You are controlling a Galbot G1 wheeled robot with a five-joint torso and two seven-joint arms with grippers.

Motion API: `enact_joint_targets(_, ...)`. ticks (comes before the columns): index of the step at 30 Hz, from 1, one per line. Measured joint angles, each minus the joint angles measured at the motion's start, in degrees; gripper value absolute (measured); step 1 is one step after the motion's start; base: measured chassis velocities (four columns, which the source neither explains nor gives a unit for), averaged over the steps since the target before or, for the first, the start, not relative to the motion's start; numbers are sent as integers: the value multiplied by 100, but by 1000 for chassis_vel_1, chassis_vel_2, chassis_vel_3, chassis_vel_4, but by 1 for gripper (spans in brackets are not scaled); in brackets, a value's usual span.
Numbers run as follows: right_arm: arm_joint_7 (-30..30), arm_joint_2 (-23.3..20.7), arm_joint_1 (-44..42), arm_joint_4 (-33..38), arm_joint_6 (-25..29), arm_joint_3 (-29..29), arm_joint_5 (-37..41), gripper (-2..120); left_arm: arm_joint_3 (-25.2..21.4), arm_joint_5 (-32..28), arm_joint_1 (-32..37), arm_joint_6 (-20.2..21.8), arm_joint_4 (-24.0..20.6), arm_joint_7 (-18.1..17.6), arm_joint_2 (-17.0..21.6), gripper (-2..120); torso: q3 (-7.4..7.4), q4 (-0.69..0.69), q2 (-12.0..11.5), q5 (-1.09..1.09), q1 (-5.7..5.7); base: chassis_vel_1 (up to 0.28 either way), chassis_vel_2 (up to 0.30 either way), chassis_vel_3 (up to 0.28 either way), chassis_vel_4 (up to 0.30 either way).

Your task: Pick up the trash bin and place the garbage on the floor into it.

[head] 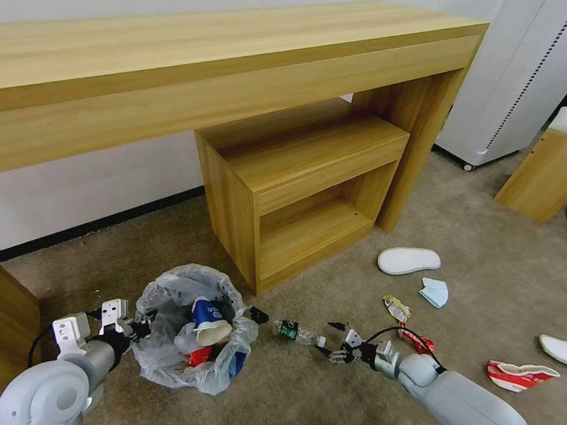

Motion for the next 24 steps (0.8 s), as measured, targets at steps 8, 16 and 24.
enact_joint_targets(8,-21,175,9,-172,83,-54,-42,79,-26,-18,8,-8,22,-2,3,0,-1,0,0,0,0,0,0,0,0)
enact_joint_targets(16,-26,331,-2,-334,140,-51,-114,76,-23,-13,6,-19,52,3,-7,0,-1,0,0,1,0,0,0,0,0)
enact_joint_targets(24,-35,397,11,-426,179,-32,-143,75,-36,-10,13,-27,74,13,-6,0,-1,0,0,0,0,0,0,0,0)
